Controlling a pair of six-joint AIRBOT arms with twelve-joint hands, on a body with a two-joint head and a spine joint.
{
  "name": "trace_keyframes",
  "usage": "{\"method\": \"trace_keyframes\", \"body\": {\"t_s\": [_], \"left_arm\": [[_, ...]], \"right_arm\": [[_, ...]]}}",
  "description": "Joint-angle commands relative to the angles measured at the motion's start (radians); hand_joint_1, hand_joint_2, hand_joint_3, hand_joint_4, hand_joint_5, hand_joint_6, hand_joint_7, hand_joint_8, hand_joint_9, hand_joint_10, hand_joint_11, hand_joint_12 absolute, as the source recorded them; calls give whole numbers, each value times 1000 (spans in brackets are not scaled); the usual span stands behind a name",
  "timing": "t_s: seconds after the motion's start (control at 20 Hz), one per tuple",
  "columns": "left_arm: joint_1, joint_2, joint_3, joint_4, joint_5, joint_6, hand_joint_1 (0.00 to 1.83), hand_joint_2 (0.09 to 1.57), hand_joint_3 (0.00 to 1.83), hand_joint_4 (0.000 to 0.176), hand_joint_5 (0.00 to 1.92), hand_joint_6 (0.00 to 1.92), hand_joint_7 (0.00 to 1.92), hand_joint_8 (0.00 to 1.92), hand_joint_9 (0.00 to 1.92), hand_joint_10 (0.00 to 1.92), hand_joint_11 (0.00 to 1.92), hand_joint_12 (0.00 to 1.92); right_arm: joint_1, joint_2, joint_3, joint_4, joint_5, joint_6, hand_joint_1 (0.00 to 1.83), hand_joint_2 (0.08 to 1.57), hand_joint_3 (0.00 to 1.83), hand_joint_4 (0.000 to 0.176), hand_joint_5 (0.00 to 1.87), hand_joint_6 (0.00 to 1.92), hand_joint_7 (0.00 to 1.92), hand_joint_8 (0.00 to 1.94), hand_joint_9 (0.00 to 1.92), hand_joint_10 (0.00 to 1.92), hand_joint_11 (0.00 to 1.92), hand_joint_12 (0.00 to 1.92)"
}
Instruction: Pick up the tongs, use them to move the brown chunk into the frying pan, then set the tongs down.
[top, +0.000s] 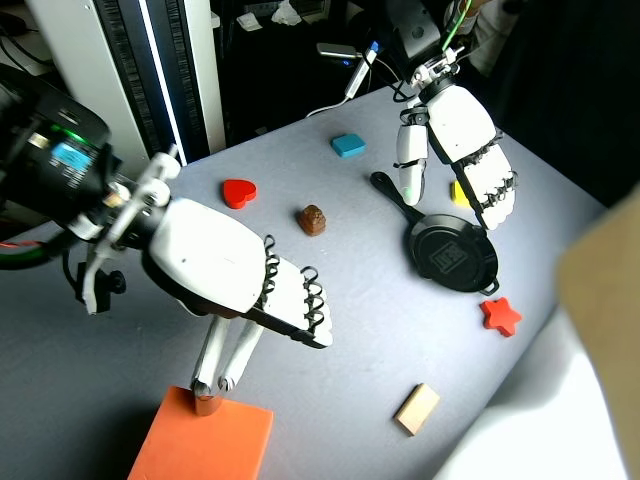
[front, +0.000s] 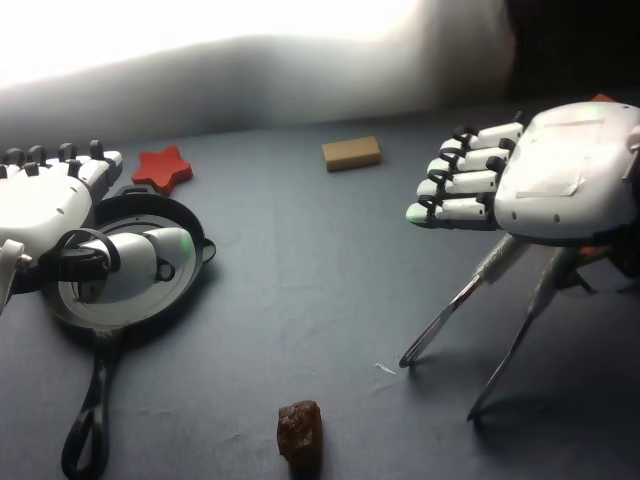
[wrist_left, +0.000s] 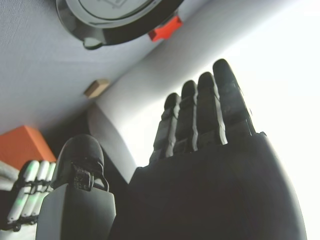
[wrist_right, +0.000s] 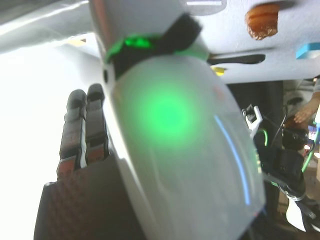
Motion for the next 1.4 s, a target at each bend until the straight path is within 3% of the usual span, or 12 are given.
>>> {"method": "trace_keyframes", "body": {"t_s": [0.0, 0.2, 0.3, 0.5, 0.55, 0.6, 0.75, 0.9, 1.25, 1.35], "left_arm": [[-7, 7, 2, 68, -71, 0, 1, 1266, 0, 22, 30, 1, 71, 2, 61, 2, 0, 373], [-9, 4, 4, 68, -71, 0, 0, 1263, 0, 23, 31, 9, 84, 6, 74, 3, 0, 419], [-11, 3, 4, 68, -71, 0, 0, 1261, 0, 24, 6, 1, 54, 1, 50, 0, 0, 347], [-11, 2, 1, 69, -71, 1, 0, 1269, 2, 21, 12, 2, 62, 2, 57, 2, 0, 359], [-11, 2, 0, 69, -71, 1, 0, 1277, 3, 13, 19, 3, 67, 2, 61, 3, 0, 342], [-12, 2, 0, 69, -71, 1, 0, 1271, 0, 18, 33, 6, 88, 6, 84, 8, 0, 407], [-14, 2, -5, 69, -71, 1, 0, 1266, 0, 24, 11, 1, 71, 1, 68, 1, 0, 374], [-16, 2, -8, 68, -71, 1, 0, 1275, 2, 17, 26, 5, 81, 5, 70, 2, 0, 416], [-20, 2, -9, 68, -71, 1, 31, 1269, 0, 29, 45, 12, 87, 6, 77, 7, 0, 446], [-18, 2, -9, 68, -71, 1, 27, 1279, 1, 24, 28, 2, 73, 1, 66, 1, 0, 375]], "right_arm": [[12, -2, 8, -32, 79, 15, 1156, 1004, 7, 0, 0, 0, 0, 0, 0, 0, 0, 0], [40, -38, 47, -107, -7, 146, 1157, 1007, 8, 0, 0, 0, 0, 0, 0, 0, 0, 0], [60, -57, 63, -164, -69, 204, 1155, 1010, 8, 0, 0, 0, 0, 0, 0, 0, 0, 0], [81, -55, 58, -170, -104, 237, 1146, 1014, 10, 0, 0, 0, 0, 0, 0, 0, 0, 0], [92, -53, 57, -170, -112, 246, 1149, 1012, 9, 0, 0, 0, 0, 0, 0, 0, 0, 0], [104, -51, 57, -170, -114, 254, 1149, 1015, 10, 0, 0, 0, 0, 0, 0, 0, 0, 0], [137, -45, 48, -171, -132, 262, 1159, 1013, 8, 0, 0, 0, 0, 0, 0, 0, 0, 0], [162, -38, 40, -171, -172, 303, 1135, 1028, 14, 0, 0, 0, 0, 0, 0, 0, 0, 0], [129, -71, 53, -290, -229, 430, 1147, 1023, 9, 0, 0, 0, 0, 0, 0, 0, 0, 0], [119, -95, 64, -341, -265, 462, 1137, 1023, 9, 0, 0, 0, 0, 0, 0, 0, 0, 0]]}}
